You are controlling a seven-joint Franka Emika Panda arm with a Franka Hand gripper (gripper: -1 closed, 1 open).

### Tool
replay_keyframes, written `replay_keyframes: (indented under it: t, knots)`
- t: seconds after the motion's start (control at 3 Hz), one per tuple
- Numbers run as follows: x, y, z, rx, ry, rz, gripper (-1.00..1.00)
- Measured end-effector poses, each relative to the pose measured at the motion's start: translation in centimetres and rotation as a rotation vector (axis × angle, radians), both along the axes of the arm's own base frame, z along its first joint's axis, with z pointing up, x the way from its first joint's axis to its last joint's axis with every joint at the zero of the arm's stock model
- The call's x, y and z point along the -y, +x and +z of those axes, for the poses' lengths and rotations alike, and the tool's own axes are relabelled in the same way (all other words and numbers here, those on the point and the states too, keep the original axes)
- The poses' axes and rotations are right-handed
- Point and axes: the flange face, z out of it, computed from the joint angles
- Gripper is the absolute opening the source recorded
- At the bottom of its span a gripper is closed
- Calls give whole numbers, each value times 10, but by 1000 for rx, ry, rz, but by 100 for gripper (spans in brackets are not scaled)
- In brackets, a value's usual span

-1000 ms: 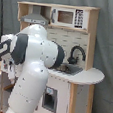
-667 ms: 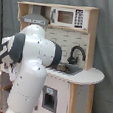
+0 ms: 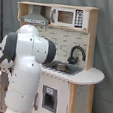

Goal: Play with the kitchen

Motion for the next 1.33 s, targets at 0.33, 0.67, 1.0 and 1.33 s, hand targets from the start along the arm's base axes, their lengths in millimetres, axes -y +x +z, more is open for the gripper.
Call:
replay_keyframes:
  t: [0.33,0.67,1.0,1.33]
  knots:
    - [-11,-5,-13,33,26,23,100]
    - [-18,-9,-28,58,48,33,100]
    - [-21,-10,-34,66,56,34,100]
    - [-22,-10,-36,70,60,33,-100]
